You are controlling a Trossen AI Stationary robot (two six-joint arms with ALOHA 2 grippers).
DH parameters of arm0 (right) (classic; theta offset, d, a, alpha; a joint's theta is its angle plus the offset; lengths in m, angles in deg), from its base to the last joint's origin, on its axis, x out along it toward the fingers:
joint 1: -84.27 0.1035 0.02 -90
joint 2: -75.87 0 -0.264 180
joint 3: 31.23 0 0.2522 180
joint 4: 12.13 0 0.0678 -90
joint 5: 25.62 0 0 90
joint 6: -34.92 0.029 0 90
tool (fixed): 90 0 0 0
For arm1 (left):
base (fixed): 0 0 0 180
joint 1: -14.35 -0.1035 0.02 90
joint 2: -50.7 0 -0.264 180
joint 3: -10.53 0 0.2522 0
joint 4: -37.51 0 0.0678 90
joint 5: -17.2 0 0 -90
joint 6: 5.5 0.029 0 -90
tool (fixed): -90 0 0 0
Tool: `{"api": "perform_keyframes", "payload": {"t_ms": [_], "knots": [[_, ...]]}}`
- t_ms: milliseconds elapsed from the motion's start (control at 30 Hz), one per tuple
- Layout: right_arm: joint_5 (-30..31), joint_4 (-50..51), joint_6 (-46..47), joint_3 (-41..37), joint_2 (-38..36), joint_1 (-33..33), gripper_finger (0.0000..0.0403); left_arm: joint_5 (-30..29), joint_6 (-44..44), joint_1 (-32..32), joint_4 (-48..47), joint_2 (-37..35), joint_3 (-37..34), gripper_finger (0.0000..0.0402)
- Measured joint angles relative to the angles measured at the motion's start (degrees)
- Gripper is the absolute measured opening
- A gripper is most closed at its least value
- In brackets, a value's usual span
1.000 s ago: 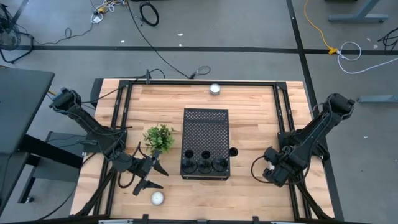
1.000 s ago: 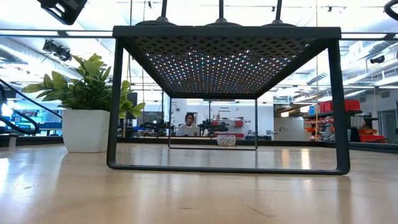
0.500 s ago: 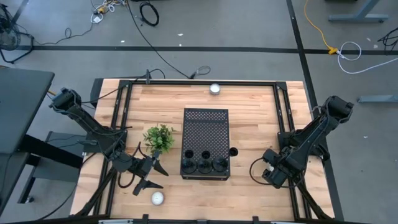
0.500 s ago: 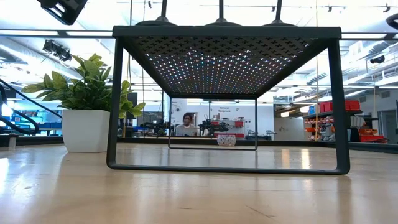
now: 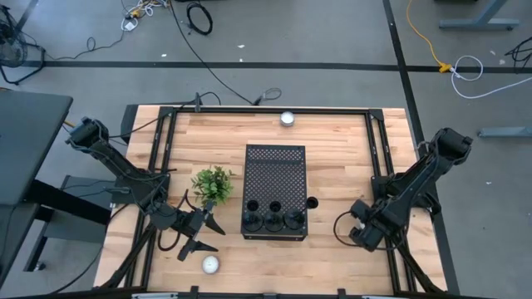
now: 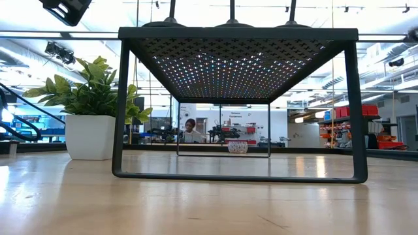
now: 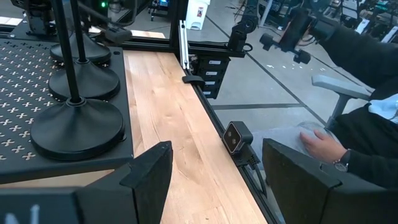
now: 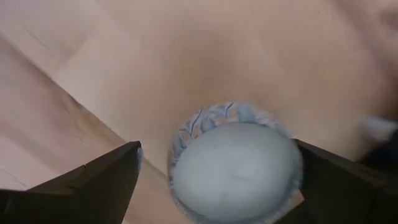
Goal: Pick & Place candle stick holders
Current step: Put the blue patterned candle on the shelf
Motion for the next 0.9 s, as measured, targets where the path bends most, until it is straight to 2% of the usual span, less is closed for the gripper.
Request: {"api": "perform_keyframes", "payload": {"t_ms": [133, 900], "knots": [[-4.2, -5.4, 1.0, -3.6, -0.2, 0.0, 0.0398, 0.0, 0.0, 0.0, 0.0, 0.0, 0.0, 0.0248], [-3.9, -6.1, -0.2, -4.0, -0.2, 0.1, 0.0398, 0.0, 0.0, 0.0, 0.0, 0.0, 0.0, 0.0248]]}}
